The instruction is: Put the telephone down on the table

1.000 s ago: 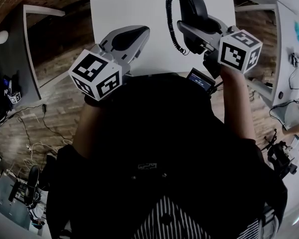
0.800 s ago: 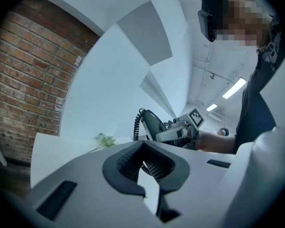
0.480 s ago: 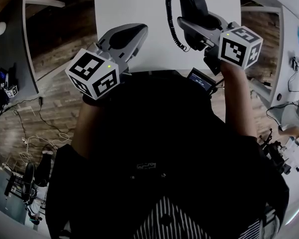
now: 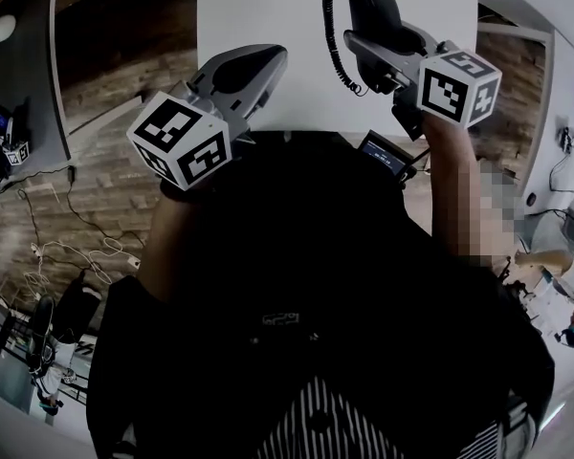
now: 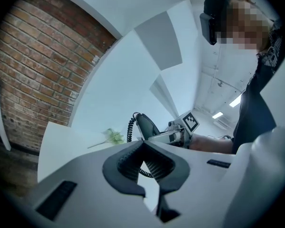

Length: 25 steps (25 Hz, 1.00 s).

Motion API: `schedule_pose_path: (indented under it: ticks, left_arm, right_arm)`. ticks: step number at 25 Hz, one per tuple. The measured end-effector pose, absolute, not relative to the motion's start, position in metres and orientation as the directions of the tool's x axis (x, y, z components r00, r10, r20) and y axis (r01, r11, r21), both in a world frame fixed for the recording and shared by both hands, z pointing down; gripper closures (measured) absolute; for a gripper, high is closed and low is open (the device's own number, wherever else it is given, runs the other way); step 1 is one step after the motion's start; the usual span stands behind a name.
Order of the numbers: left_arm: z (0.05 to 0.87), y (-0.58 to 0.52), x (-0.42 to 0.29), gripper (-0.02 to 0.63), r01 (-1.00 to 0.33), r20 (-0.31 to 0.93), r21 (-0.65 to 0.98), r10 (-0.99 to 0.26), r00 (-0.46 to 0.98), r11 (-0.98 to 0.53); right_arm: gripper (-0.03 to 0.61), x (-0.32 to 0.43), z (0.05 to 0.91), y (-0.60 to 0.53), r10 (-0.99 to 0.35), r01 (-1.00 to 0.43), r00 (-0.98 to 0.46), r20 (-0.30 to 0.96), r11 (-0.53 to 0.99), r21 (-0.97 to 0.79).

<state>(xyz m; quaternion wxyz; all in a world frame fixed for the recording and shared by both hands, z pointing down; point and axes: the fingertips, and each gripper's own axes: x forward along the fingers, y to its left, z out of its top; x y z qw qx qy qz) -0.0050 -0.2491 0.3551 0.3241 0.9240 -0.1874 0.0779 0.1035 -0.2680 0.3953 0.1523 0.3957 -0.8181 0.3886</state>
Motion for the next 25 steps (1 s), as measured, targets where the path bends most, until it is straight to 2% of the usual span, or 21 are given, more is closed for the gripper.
schedule_pose_path:
  ticks: [12,25]
  left_arm:
    - [0.365,-0.258,-0.038,0.607,-0.439,0.272,0.597,-0.345,0.898,-0.671]
    - [0.382,-0.255,-0.071,0.607,-0.486,0.297,0.618,-0.388,0.872,-0.618]
  right_arm:
    - [0.304,0.076,0.422,-0.291,-0.475,-0.755,-0.656,0.586,0.396,-0.524]
    - [0.304,0.045,0.5,-0.305,-0.382,-0.769,-0.633,0.673,0.412,-0.489]
